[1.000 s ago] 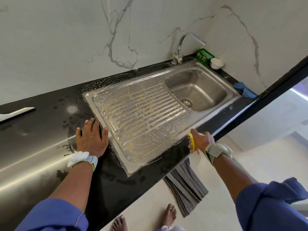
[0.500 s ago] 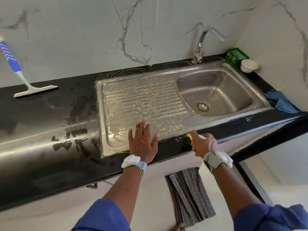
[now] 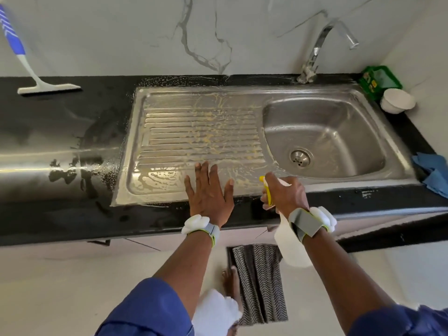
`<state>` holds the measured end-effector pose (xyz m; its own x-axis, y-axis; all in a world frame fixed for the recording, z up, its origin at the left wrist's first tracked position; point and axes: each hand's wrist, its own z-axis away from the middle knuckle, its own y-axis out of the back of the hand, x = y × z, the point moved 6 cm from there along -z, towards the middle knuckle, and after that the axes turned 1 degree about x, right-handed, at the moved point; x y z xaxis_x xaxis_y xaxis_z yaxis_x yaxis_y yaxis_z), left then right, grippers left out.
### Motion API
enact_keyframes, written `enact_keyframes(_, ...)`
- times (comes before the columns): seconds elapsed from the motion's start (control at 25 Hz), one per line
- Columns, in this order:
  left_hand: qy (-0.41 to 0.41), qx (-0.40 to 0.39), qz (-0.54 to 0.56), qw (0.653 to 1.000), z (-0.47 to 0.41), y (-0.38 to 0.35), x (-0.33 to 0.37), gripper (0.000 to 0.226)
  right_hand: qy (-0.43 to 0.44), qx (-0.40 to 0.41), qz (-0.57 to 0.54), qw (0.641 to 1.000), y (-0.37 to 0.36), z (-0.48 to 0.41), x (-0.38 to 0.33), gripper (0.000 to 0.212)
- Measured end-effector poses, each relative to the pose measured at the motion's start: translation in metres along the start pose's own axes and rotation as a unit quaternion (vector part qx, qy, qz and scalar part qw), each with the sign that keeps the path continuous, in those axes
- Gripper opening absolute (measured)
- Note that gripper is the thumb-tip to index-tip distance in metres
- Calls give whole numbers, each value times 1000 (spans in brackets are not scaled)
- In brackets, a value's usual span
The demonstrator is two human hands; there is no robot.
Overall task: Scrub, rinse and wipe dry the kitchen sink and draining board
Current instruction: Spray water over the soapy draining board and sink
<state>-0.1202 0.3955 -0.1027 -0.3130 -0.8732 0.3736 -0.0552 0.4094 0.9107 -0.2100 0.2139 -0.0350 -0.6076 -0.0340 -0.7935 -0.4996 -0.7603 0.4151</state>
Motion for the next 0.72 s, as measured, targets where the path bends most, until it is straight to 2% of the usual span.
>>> enact_keyframes(0.08, 10, 3, -11, 1000, -3, 0, -1, 68, 21, -14, 43, 999, 2, -21, -19, 48)
enact_keyframes(0.2, 30, 4, -32, 999, -1, 0, -1, 70, 28, 24, 84, 996, 7, -42, -33, 47)
enact_keyframes(0.4, 57, -18, -40, 997, 0, 1, -1, 74, 40, -101, 107, 988, 2, -58, -43, 44)
enact_keyframes(0.56, 70, -7, -67, 995, -2, 5, 3, 73, 84, -91, 127, 984, 10, -77, -67, 42)
enact_keyframes(0.72, 168, 54, -57, 983, -1, 7, 15, 69, 103, -113, 119, 981, 8, -106, -83, 39)
